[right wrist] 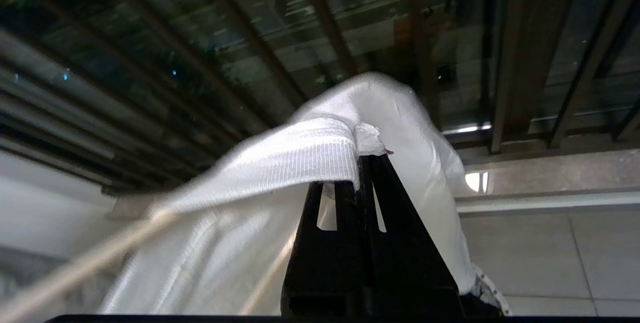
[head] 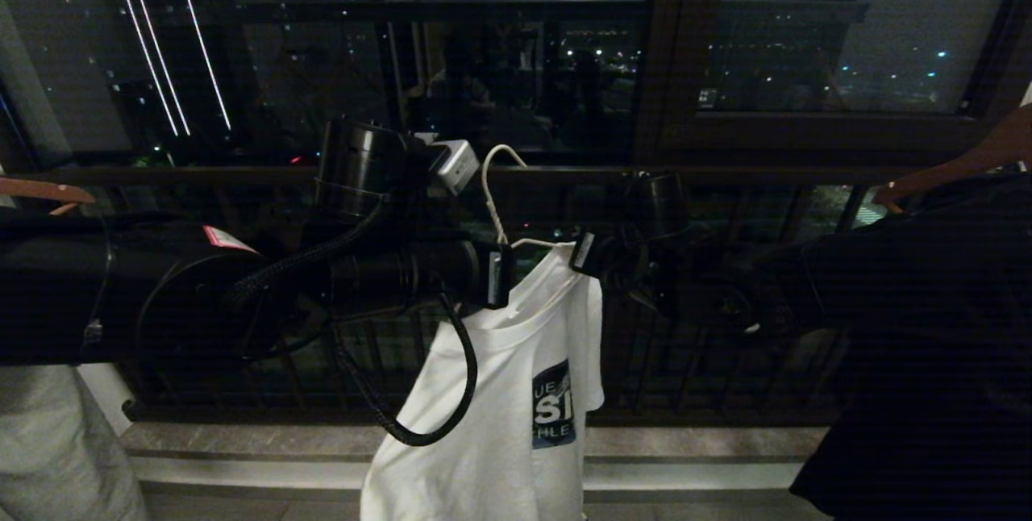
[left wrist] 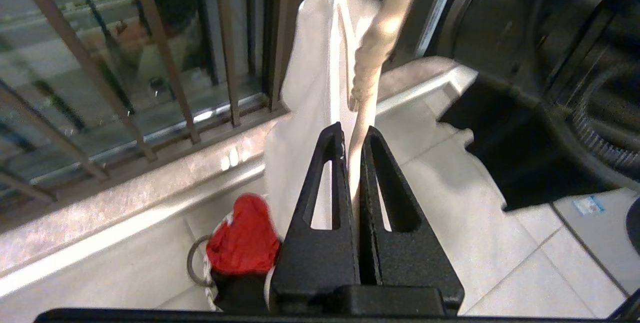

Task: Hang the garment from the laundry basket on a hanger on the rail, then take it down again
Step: Take the clothes off the clothes rack

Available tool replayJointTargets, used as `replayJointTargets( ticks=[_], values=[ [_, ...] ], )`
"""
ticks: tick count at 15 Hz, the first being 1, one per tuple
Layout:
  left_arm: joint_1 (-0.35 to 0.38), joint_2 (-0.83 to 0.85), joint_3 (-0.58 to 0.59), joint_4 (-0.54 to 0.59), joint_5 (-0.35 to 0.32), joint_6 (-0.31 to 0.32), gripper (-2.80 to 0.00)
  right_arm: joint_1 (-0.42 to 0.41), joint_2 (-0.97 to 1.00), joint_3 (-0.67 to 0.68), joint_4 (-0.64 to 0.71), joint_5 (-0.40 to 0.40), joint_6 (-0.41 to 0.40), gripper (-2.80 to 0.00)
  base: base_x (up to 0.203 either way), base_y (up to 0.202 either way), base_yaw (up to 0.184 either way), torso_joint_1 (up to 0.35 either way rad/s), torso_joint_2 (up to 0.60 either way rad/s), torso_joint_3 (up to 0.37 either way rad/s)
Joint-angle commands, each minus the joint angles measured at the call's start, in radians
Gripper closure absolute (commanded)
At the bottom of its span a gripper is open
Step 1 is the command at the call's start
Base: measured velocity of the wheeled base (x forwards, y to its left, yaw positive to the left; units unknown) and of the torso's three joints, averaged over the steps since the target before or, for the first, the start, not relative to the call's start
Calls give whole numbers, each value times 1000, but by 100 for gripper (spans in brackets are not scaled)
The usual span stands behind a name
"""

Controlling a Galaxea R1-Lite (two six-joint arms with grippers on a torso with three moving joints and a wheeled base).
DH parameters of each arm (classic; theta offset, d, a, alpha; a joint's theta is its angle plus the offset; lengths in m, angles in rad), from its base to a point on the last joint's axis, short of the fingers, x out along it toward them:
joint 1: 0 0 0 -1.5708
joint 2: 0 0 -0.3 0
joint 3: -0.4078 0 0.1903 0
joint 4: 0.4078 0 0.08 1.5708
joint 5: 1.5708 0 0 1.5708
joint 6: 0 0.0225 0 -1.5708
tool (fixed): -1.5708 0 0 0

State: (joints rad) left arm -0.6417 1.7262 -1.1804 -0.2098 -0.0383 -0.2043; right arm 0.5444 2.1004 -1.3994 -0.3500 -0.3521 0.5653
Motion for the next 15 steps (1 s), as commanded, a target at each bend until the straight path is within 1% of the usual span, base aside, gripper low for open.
replayJointTargets(
  ticks=[1, 4, 9, 11, 15],
  values=[
    [-1, -4, -4, 5, 0, -1, 0, -17, -8, -11, -3, -2, 3, 0, 0, 0, 0, 0, 0, 0],
    [-8, -30, -1, 8, 0, -1, 0, -41, -1, -24, -3, -1, 2, 0, 0, 0, 0, 0, 0, 0],
    [-46, -76, 8, 44, 0, 2, 0, -87, 49, -64, -3, -1, 4, 0, 0, 0, 0, 0, 0, 0],
    [-47, -79, 10, 44, 0, 14, 0, -102, 50, -73, -3, -1, 4, 0, 0, 0, 0, 0, 0, 0],
    [-47, -76, 10, 44, 2, 14, 0, -113, 57, -76, -3, -1, 4, 0, 0, 0, 0, 0, 0, 0]
  ],
)
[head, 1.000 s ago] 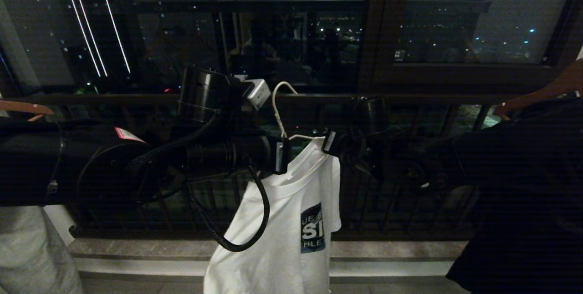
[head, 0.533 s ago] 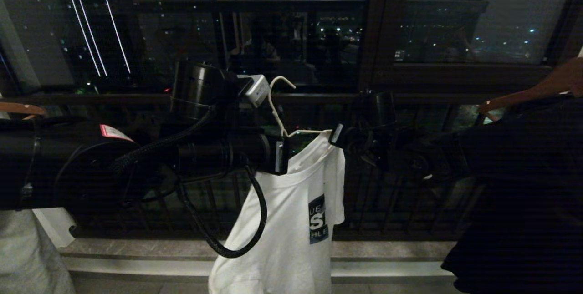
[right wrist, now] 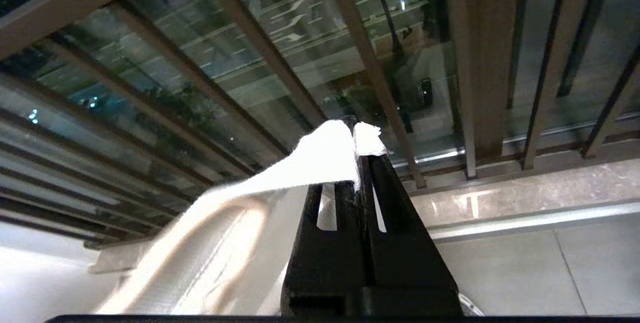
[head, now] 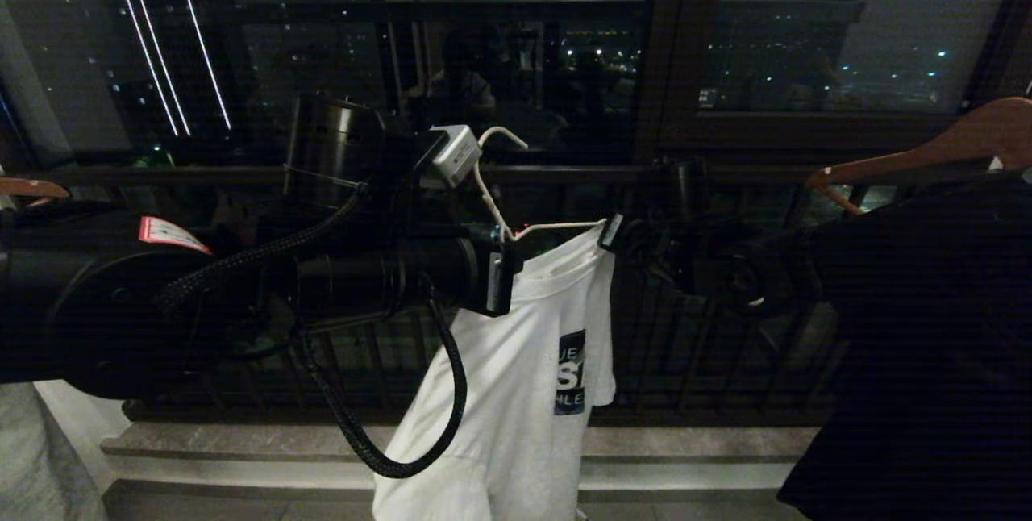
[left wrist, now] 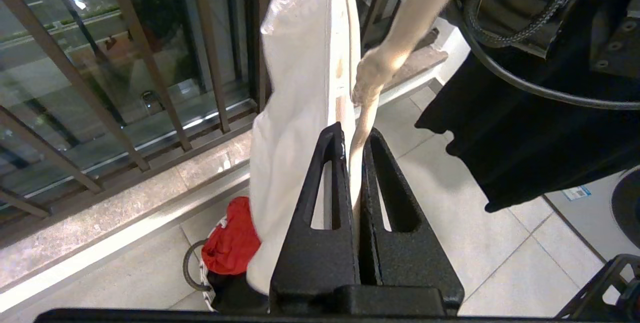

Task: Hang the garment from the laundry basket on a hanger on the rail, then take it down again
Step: Take the clothes off the clothes rack

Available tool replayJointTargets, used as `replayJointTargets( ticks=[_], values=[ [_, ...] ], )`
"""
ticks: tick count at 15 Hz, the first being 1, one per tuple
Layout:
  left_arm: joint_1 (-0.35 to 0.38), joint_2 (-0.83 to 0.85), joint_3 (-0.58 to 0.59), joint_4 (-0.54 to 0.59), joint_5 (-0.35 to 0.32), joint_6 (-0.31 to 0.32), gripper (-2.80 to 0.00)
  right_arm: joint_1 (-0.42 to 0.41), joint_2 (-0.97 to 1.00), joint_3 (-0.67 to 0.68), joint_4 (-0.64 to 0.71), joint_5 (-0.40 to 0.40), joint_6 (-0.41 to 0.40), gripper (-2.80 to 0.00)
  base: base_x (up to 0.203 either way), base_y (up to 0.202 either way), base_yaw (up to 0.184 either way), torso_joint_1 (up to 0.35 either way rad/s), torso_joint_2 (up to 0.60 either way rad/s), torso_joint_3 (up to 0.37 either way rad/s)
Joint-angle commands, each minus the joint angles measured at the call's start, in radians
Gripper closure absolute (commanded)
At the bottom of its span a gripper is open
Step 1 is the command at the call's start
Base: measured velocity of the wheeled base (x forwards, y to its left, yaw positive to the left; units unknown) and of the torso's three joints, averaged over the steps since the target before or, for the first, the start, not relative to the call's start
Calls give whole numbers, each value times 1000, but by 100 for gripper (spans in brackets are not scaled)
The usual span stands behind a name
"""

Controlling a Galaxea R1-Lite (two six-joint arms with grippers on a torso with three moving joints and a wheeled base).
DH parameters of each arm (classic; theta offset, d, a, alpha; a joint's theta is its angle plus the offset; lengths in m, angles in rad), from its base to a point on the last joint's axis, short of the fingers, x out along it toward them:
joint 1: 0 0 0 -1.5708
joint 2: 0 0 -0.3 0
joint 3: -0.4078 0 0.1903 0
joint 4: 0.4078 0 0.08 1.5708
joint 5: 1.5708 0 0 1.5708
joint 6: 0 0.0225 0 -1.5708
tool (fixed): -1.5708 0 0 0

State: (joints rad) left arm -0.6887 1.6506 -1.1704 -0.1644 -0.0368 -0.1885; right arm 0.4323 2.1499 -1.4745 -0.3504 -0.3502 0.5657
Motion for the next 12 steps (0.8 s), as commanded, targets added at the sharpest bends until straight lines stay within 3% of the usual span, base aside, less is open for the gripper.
replayJointTargets(
  ticks=[1, 5, 12],
  values=[
    [1, 0, 0, -3, 0, -2, 0, 0, 14, 0, -2, -3, 3, 0, 0, 0, 0, 0, 0, 0],
    [2, 6, -2, -7, 3, -2, 0, 52, 23, 24, -2, -3, 6, 0, 0, 0, 0, 0, 0, 0],
    [18, 76, -18, -34, 9, -6, 0, 218, -36, 132, -2, -3, 11, 0, 0, 0, 0, 0, 0, 0]
  ],
)
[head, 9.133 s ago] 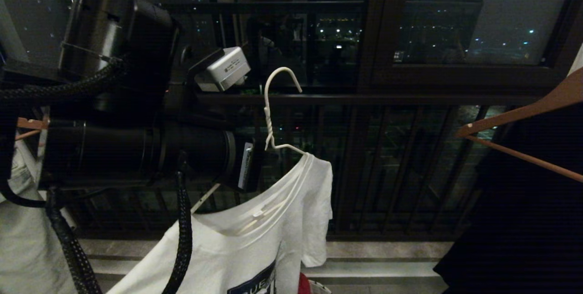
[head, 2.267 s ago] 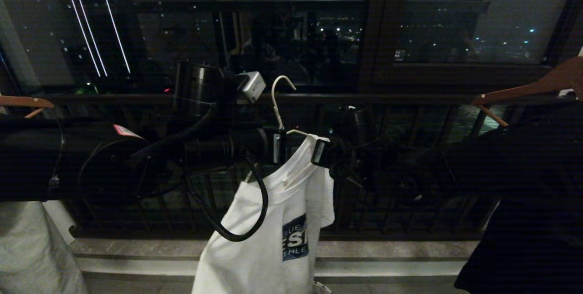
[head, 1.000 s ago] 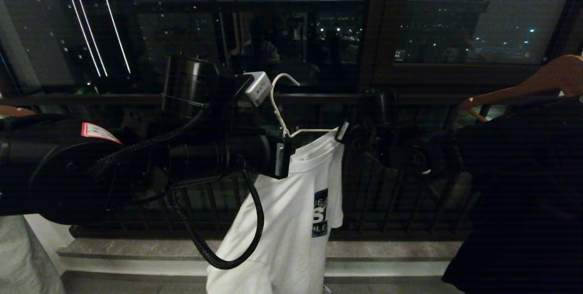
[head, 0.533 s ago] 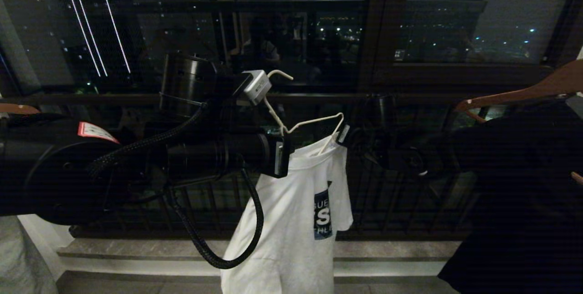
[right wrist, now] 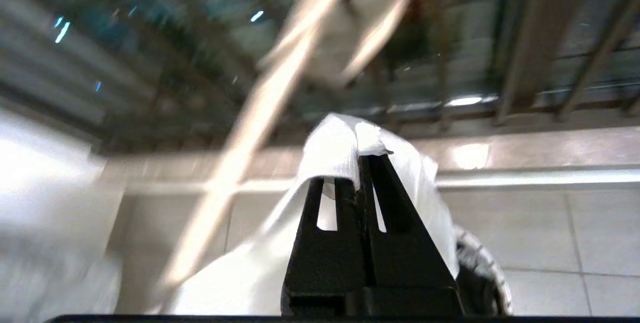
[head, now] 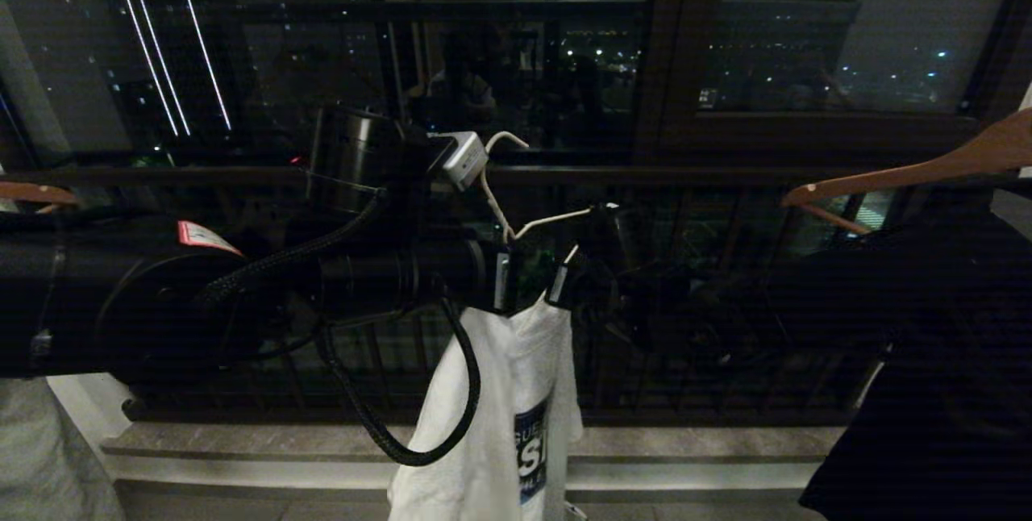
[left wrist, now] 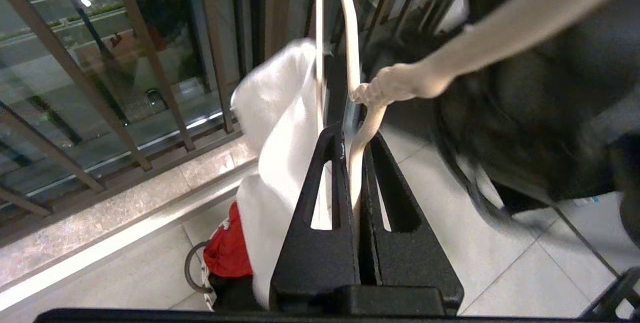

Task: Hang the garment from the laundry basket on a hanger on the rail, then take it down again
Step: Take the clothes off the clothes rack, then put clothes in the basket

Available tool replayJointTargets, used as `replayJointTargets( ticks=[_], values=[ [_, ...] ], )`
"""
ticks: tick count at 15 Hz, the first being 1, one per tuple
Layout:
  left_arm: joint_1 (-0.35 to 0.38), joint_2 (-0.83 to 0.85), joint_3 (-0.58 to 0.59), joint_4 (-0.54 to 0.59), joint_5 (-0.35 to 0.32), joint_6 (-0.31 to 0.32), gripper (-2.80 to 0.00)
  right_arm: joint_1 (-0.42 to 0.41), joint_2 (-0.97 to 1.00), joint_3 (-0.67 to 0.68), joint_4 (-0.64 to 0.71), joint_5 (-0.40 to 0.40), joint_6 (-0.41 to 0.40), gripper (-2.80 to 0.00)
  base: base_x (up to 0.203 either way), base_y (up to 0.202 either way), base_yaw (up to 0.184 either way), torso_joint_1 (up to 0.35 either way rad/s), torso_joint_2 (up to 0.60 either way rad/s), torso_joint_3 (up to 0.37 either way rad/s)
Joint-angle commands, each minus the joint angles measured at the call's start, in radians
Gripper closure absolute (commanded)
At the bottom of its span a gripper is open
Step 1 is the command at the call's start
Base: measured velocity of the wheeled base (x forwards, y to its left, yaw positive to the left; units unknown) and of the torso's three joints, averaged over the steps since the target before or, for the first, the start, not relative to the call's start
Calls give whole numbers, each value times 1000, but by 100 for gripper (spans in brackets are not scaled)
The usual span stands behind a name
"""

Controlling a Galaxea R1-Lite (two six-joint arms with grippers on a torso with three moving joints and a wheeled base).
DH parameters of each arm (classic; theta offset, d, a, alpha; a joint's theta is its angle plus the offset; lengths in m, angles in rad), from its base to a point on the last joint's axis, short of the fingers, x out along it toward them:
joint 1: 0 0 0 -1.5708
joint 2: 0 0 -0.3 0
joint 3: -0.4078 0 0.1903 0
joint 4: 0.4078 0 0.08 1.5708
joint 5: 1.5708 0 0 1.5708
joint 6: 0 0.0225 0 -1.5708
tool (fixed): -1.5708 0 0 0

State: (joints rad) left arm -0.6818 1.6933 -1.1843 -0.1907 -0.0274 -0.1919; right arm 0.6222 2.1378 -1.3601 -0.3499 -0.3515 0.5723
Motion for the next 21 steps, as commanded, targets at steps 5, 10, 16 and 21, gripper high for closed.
replayJointTargets(
  ticks=[5, 10, 16, 21],
  values=[
    [50, 123, -11, -140, 38, -19, 0, 82, -32, 49, -3, 0, 6, 0, 0, 0, 0, 0, 0, 0],
    [64, 147, -26, -176, 65, -32, 0, 128, -32, 75, -2, 0, 8, 0, 0, 0, 0, 0, 0, 0],
    [88, 144, -40, -174, 87, -31, 0, 126, 33, 73, -3, 0, 4, 0, 0, 0, 0, 0, 0, 0],
    [97, 121, -38, -165, 87, -26, 0, 116, 67, 92, 0, 0, -53, 0, 0, 0, 0, 0, 0, 0]
  ],
)
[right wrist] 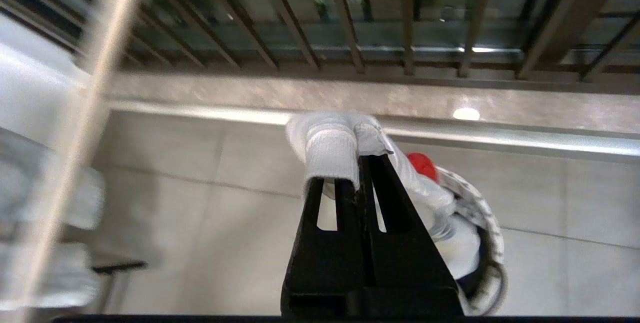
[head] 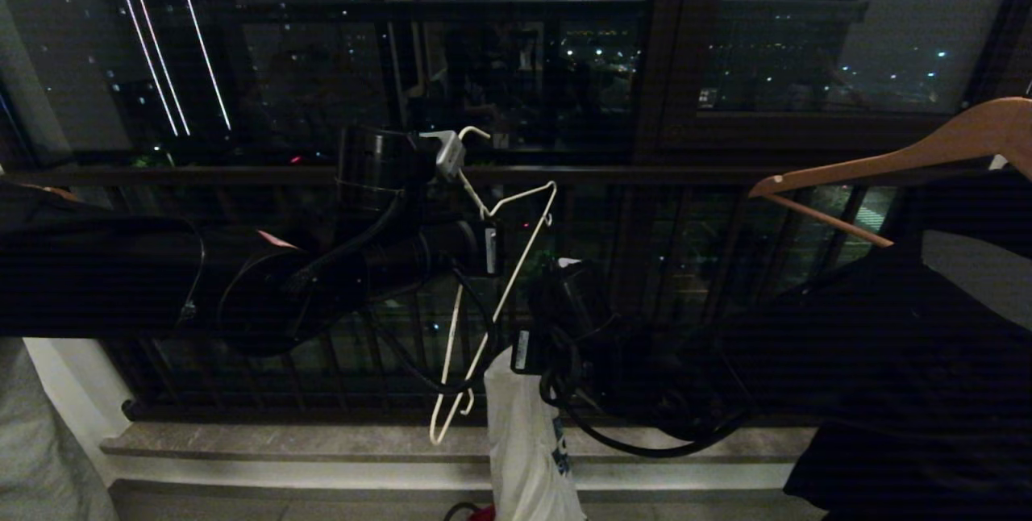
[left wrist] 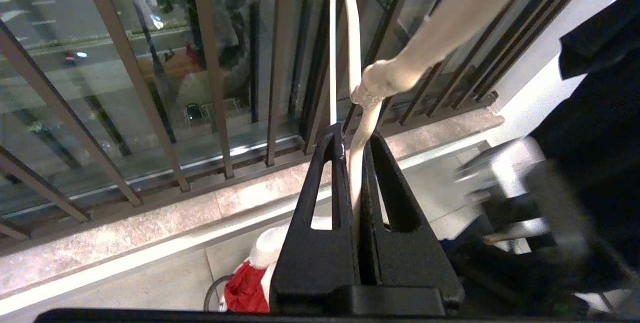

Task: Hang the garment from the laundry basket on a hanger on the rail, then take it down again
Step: Put clothes in the basket

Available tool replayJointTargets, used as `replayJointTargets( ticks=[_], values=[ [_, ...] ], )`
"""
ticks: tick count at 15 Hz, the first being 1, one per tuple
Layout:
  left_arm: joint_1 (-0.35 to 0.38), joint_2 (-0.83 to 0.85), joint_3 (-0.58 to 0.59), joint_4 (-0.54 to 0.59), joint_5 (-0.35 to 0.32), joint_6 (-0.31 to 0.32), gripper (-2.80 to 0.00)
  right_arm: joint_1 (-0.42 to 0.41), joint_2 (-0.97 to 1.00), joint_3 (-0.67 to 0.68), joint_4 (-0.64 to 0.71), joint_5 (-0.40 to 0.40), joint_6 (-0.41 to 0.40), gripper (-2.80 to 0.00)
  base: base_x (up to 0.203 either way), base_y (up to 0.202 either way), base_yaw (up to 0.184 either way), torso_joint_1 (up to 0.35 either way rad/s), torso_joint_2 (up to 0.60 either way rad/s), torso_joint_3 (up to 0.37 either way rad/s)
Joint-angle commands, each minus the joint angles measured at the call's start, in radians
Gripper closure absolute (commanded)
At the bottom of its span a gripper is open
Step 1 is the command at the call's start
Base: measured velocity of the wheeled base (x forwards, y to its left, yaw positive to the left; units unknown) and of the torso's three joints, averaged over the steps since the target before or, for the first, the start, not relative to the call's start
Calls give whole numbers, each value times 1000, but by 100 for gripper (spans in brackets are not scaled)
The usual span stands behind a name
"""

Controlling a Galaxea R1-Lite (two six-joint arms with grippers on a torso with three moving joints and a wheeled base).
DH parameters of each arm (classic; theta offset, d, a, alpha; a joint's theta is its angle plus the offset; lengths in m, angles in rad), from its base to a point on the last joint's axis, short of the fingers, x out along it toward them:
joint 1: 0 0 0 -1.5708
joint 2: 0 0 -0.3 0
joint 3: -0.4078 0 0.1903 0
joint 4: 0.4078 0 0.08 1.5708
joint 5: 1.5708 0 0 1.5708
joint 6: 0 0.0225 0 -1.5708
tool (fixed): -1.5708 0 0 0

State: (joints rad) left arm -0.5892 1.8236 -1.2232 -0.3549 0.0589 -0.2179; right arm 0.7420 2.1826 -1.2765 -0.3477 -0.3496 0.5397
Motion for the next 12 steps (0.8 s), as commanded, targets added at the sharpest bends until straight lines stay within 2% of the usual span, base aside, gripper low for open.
replayJointTargets(
  ticks=[1, 5, 12],
  values=[
    [7, -10, -1, -1, 1, 0, 0, -6, 36, 9, -1, 0, -37, 0, 0, 0, 0, 0, 0, 0],
    [15, -10, -1, -1, 1, 12, 0, -7, 86, 9, 11, 0, -88, 0, 0, 0, 0, 0, 0, 0],
    [23, -15, -2, 0, 1, 14, 0, -4, 113, 15, 15, 1, -117, 0, 0, 0, 0, 0, 0, 0]
  ],
)
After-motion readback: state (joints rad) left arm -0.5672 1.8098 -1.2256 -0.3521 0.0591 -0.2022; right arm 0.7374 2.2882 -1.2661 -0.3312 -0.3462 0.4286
